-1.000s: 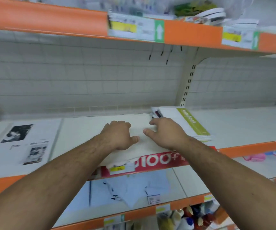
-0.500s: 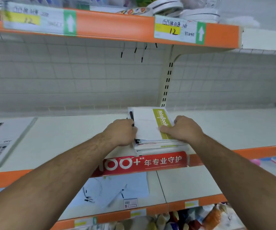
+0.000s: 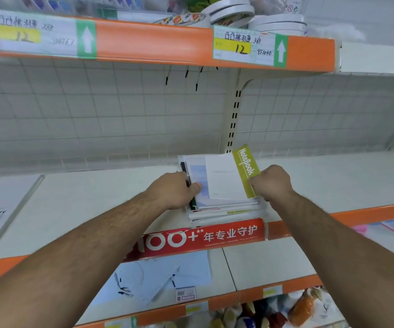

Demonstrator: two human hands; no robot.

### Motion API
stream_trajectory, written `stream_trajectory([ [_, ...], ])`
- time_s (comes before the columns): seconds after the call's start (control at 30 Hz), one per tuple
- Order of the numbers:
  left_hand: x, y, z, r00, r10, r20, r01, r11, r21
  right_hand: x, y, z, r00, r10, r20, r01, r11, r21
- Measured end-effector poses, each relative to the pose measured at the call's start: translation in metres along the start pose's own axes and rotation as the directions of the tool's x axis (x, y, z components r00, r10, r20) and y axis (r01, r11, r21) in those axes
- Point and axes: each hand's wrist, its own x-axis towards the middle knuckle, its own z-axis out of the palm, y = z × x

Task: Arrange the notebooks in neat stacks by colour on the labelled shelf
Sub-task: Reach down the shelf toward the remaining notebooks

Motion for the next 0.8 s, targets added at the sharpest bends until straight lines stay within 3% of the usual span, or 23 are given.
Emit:
stream_trajectory([
  [0.17, 0.001, 0.007, 0.000, 1.000, 0.016, 0.002, -0.016, 1.000, -0.021, -0.003, 0.006, -0.004, 1.000, 0.019, -0.005, -0.018, 0.995, 0.098],
  [0.47, 0.009, 0.011, 0.001, 0.997, -0.071, 0.016, 0.073, 0.971, -0.229, -0.020, 0.004, -0.006, 0.997, -0.029, 0.071, 0.019, 0.989, 0.147],
  [0.63, 0.016, 0.006, 0.002, 0.988, -0.148, 0.055, 0.157, 0.905, -0.395, -0.025, 0.002, -0.007, 0.995, -0.071, 0.065, 0.054, 0.972, 0.230],
  [0.8, 0.017, 0.002, 0.004, 0.981, -0.178, 0.076, 0.192, 0.854, -0.483, -0.025, -0.002, -0.005, 0.992, -0.117, 0.048, 0.108, 0.981, 0.160],
])
